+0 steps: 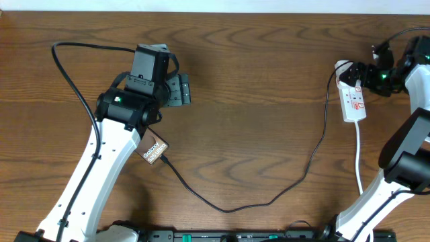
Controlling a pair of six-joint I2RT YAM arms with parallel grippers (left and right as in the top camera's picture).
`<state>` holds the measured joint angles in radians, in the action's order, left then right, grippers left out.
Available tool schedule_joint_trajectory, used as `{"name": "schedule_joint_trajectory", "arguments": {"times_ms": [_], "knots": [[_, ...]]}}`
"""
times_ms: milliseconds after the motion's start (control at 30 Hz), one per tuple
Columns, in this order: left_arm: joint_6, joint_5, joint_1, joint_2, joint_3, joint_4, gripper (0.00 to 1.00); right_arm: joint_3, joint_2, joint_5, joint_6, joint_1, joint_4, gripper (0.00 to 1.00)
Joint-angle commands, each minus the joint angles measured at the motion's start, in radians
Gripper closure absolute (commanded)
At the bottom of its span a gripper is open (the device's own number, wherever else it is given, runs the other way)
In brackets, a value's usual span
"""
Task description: Plug charger to phone and switch on socket
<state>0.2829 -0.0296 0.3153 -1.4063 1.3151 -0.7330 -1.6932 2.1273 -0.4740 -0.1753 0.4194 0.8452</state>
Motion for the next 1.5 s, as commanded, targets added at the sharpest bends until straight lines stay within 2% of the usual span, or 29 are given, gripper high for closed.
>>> {"name": "schedule_joint_trajectory", "arguments": {"times_ms": [0, 100, 267, 600, 1167, 1467], "knots": [[-0.017, -0.016, 0.000, -0.002, 0.016, -0.001, 0.13, -0.006, 0.014, 0.055, 0.072, -0.016, -0.010, 0.01], [-0.017, -0.016, 0.000, -0.002, 0.016, -0.001, 0.12, -0.006, 0.036, 0.063, 0.123, -0.018, -0.016, 0.01], [-0.017, -0.016, 0.000, -0.002, 0.016, 0.000, 0.13, -0.006, 0.060, -0.019, 0.123, -0.019, -0.018, 0.01], [-0.017, -0.016, 0.000, -0.002, 0.016, -0.001, 0.12, -0.006, 0.067, -0.031, 0.122, -0.023, -0.020, 0.01], [-0.017, -0.016, 0.000, -0.002, 0.016, 0.000, 0.12, -0.006, 0.067, -0.034, 0.047, -0.040, -0.028, 0.01], [-0.017, -0.016, 0.000, -0.002, 0.016, 0.000, 0.13, -0.006, 0.067, -0.034, 0.052, -0.057, -0.027, 0.01]]}}
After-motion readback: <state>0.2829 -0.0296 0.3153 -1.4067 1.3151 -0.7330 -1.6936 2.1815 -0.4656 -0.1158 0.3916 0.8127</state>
